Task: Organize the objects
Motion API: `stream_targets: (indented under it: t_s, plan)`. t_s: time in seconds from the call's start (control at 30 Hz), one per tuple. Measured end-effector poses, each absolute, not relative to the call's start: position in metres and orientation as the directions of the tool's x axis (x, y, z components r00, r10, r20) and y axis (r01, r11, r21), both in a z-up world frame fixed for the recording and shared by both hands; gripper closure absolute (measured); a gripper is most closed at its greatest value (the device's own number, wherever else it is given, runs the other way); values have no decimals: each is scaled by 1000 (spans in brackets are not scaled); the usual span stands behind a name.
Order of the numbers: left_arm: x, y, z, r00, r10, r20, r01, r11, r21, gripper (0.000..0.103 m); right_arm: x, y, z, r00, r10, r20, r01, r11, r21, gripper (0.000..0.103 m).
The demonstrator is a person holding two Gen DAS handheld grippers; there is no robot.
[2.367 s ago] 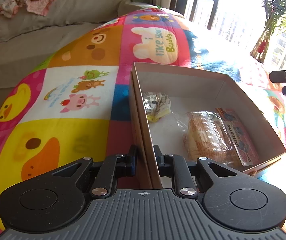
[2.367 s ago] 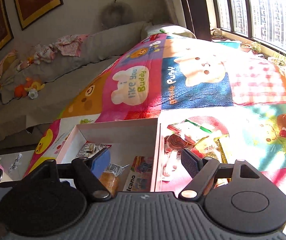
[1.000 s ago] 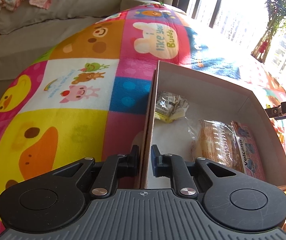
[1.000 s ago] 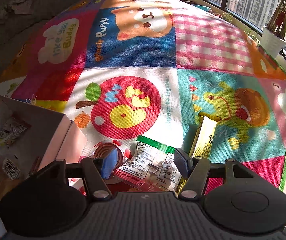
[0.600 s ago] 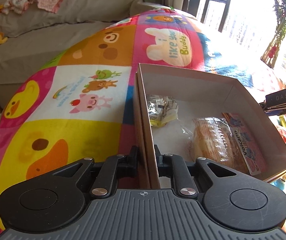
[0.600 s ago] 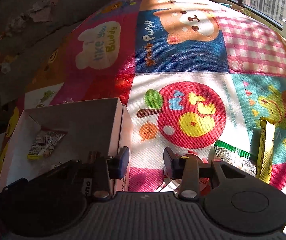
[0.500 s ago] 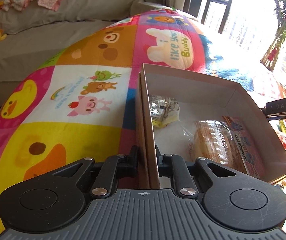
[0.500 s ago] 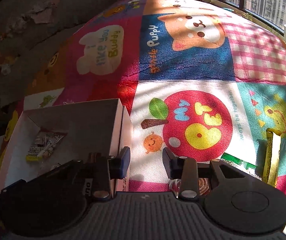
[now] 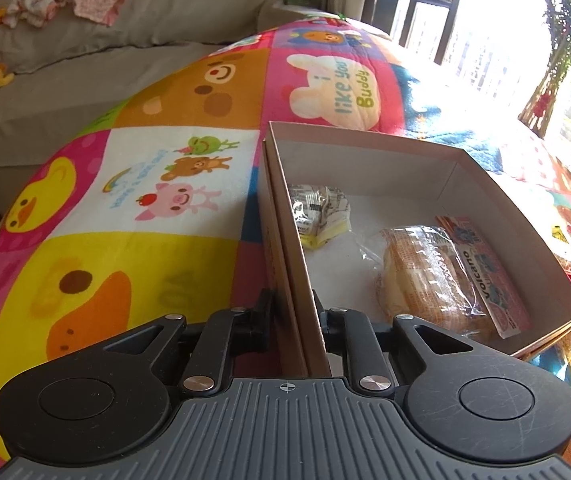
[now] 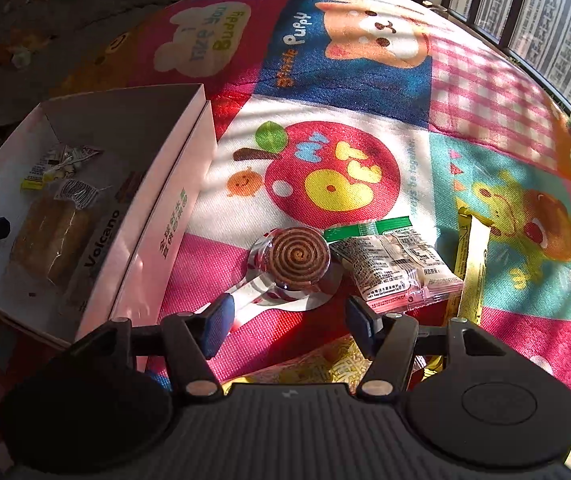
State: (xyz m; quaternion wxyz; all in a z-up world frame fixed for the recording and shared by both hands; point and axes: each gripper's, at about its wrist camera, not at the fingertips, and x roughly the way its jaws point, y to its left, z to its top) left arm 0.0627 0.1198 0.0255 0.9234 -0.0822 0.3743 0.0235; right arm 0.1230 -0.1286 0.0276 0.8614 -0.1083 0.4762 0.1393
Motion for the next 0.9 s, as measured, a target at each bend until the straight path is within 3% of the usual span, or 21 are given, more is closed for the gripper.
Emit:
stream_targets:
  t_s: [0.1, 0.23, 0.4, 0.47, 0.63, 0.73, 0.77, 0.9]
  plan:
    - [64, 118, 24, 715, -7, -699, -103, 988, -116, 85, 109, -141, 26, 547, 72, -834, -314, 941, -125, 44]
    - [62, 118, 24, 714, -10, -700, -95, 989, -110, 85, 86, -173, 48, 584, 158, -796, -236, 972, 20, 41]
    - [60, 116, 25, 712, -10, -702, -98, 989, -113, 84, 37, -205, 67, 653, 169, -738, -147, 985, 96, 19]
    - [58, 115, 25, 711, -9, -703, -105, 987, -119, 84, 15, -213, 62, 639, 201, -742, -140, 979, 145, 16]
    - [57, 113, 24, 713, -2, -701, -108, 988, -113, 84, -23, -206, 37, 630, 201, -750, -120, 980, 162, 16]
    - [56, 111, 25, 714, 3, -700, -105, 989, -103, 84, -32, -189, 31, 646, 178, -742, -142, 984, 113, 27]
    - [55, 111, 24, 715, 4, -699, -106, 989, -102, 84, -33, -183, 30, 644, 181, -744, -158, 982, 103, 38]
    - [54, 111, 25, 714, 8, -700, -107, 989, -98, 84, -37, -161, 32, 607, 269, -748, -247, 958, 145, 43]
